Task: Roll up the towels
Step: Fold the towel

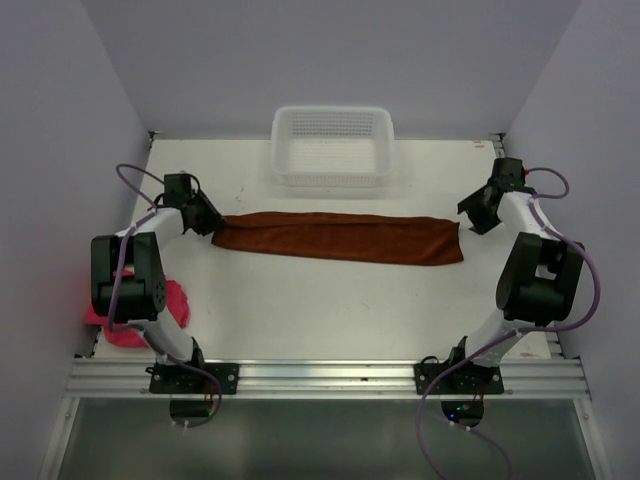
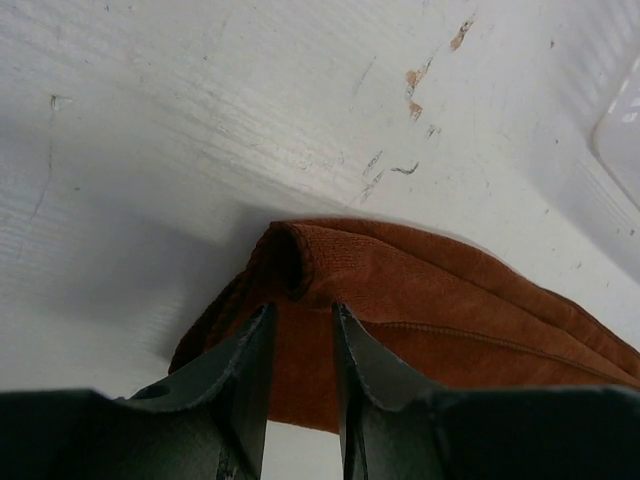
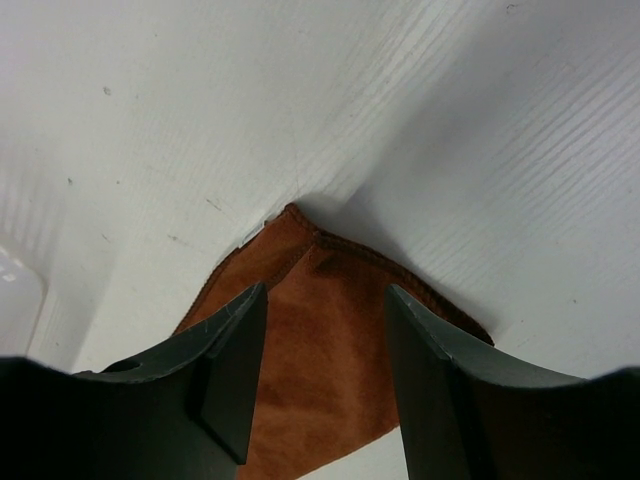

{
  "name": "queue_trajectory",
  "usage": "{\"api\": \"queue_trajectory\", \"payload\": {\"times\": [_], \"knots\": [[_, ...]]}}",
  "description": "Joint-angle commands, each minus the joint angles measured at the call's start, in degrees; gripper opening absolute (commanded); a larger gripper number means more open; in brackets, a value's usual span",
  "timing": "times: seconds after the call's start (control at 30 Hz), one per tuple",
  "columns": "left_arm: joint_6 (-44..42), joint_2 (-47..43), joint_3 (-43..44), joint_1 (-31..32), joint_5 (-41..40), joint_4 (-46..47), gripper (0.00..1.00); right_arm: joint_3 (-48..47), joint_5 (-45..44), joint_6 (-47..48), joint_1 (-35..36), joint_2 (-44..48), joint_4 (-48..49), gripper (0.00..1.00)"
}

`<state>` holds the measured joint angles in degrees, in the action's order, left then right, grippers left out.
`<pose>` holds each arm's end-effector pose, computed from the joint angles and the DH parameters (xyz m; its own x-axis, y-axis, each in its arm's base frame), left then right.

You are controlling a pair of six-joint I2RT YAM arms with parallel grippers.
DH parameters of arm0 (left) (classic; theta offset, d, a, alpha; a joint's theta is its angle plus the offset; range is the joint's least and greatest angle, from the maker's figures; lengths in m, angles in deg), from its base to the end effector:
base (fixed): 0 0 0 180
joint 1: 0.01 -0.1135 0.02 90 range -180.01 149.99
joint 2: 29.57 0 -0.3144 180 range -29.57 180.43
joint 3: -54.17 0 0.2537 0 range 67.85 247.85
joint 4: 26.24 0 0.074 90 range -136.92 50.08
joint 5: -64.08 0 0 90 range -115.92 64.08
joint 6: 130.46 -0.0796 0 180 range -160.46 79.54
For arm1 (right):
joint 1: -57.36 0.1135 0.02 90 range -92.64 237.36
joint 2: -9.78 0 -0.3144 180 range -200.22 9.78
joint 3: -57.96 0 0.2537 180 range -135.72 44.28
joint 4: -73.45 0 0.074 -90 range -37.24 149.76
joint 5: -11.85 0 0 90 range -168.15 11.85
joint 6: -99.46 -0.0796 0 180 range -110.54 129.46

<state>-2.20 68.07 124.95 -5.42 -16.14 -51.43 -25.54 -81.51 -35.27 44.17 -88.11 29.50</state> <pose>0.3815 0.0225 0.1903 -0.6233 -0.6720 -0.3999 -0.4774 0.7320 -0.4860 0.3781 -0.0934 0.2312 -0.4074 0.8171 -0.4080 0.7663 0.5488 0.3340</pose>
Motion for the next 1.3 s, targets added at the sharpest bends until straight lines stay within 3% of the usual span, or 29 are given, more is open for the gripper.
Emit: {"api": "queue_trajectory", "payload": {"times": [0.0, 0.87, 1.27], "knots": [[-1.2, 1.2, 1.4, 0.5, -1.4, 1.0, 0.32, 0.4, 1.1, 0.2, -0.1, -0.5, 1.8, 0.54], [1.2, 6.8, 7.8, 0.5, -0.7, 2.3, 0.29, -0.2, 1.7, 0.0, -0.2, -2.0, 3.1, 0.46], [2.3, 7.7, 10.2, 0.5, 1.3, 1.8, 0.15, -0.2, 1.7, 0.0, -0.2, -2.9, 3.4, 0.45]]}}
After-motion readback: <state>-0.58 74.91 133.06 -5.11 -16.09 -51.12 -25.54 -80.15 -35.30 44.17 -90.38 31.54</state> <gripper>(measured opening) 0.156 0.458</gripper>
